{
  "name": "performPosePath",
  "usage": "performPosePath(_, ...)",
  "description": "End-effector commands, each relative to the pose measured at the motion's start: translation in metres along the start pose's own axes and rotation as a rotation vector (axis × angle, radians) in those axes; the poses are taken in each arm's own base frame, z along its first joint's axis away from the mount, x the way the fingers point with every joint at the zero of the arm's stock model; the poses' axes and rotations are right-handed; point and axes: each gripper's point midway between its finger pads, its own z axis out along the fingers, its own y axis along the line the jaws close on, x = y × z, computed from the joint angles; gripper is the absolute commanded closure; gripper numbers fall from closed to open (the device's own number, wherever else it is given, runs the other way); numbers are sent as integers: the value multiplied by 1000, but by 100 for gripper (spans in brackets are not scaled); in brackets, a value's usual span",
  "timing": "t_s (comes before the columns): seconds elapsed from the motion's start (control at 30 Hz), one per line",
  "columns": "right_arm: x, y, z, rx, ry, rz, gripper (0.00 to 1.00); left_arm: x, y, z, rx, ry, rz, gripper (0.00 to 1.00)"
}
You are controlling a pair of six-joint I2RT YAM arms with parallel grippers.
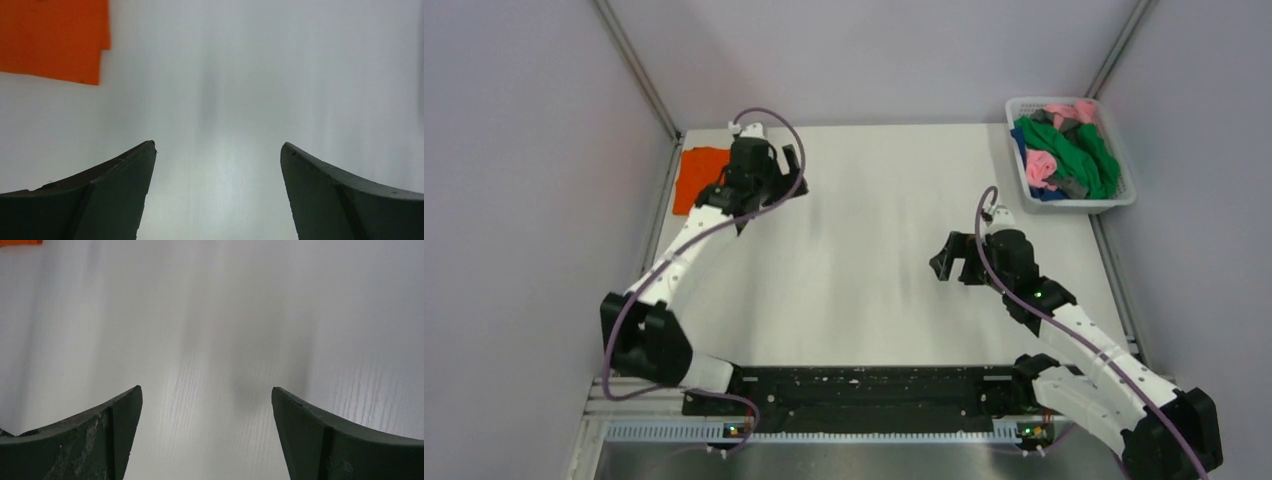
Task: Fold and stack the t-shirts
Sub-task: Reset both arms
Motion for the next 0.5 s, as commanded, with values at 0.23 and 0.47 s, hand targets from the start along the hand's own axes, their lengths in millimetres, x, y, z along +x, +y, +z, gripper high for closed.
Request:
performPosePath(0.23, -38, -30, -33, 172, -231, 56, 1, 64, -72, -99, 345, -147, 17, 1)
performPosePath(0.47, -38, -32, -38, 179, -243, 47, 1, 90, -62, -93, 317, -111, 1, 1)
